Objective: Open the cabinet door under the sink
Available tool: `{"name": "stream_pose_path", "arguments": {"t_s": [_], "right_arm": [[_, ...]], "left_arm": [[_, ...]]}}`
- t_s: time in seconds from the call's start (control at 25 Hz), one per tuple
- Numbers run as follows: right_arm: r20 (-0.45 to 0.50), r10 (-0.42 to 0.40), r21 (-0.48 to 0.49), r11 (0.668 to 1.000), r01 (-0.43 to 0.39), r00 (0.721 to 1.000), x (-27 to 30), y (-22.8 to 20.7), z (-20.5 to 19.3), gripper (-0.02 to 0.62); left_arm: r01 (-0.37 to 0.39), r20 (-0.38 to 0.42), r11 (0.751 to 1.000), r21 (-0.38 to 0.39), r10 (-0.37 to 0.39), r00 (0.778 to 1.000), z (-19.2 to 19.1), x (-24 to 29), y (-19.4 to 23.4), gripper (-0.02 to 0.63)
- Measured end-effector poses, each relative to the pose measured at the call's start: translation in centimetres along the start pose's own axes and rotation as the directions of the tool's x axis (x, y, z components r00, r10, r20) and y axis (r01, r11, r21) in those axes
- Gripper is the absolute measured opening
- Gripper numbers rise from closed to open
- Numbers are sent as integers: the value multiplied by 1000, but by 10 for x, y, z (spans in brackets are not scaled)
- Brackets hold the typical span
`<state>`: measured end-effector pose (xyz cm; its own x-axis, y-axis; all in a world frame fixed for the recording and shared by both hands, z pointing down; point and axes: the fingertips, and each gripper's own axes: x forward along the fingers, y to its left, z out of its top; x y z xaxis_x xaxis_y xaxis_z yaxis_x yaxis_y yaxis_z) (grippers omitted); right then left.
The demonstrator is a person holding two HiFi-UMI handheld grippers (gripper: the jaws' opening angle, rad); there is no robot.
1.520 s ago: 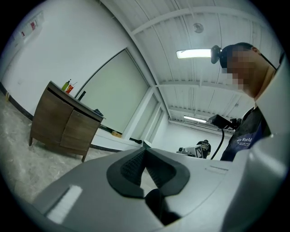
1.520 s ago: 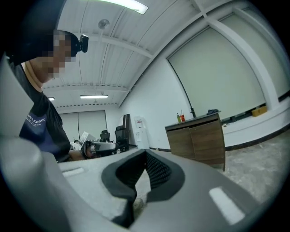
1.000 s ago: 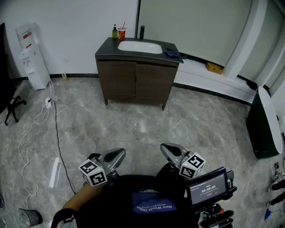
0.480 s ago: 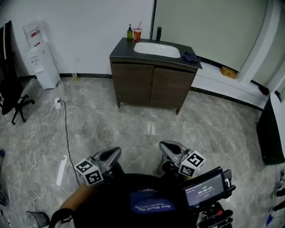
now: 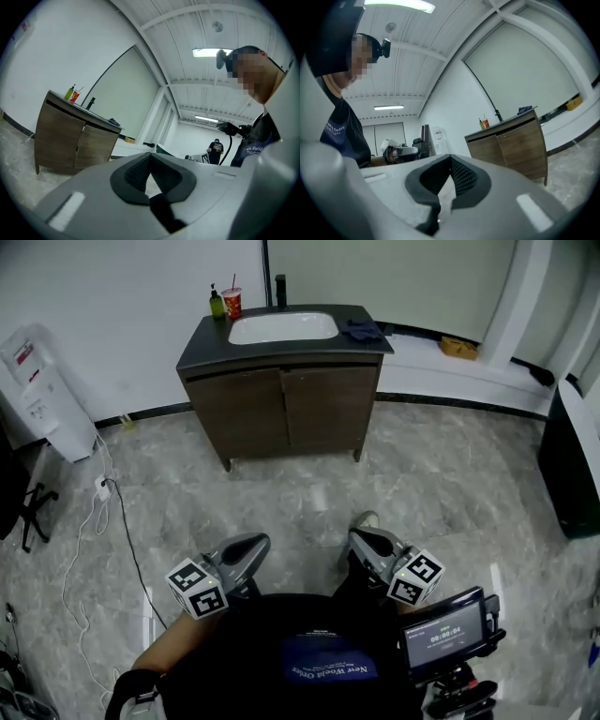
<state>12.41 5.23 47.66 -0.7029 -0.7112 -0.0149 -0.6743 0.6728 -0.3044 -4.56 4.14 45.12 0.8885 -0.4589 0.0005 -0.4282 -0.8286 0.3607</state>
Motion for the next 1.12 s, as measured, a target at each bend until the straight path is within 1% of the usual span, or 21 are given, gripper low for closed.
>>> {"name": "stream_pose_path", "arguments": {"t_s": [0.12,0.32,0.44,0.68,0.8,1.0,1.12], "right_arm": [[5,-12,-27,1000,12,1000,-3,-16,11,2],[22,-64,-18,998,64,998,-17,-56,26,2],[35,-73,-18,997,74,997,-19,-76,35,2],[23,-55,-44,997,56,998,-19,-109,44,2],[31,-57,-48,997,59,998,-20,-131,55,2],[49,-54,-62,996,57,997,-18,-170,77,2],[41,-43,-67,997,46,998,-20,-192,77,2]], "left_arm": [[24,-11,1000,-4,-24,1000,4,25,6,6],[55,-39,999,-4,-55,998,12,70,5,6],[73,-44,997,9,-73,996,11,89,8,6],[43,-25,999,16,-42,999,20,115,21,6],[29,-30,999,16,-28,999,28,135,25,6],[43,-43,999,26,-42,998,34,176,37,5],[38,-58,999,27,-37,998,27,193,41,6]]}}
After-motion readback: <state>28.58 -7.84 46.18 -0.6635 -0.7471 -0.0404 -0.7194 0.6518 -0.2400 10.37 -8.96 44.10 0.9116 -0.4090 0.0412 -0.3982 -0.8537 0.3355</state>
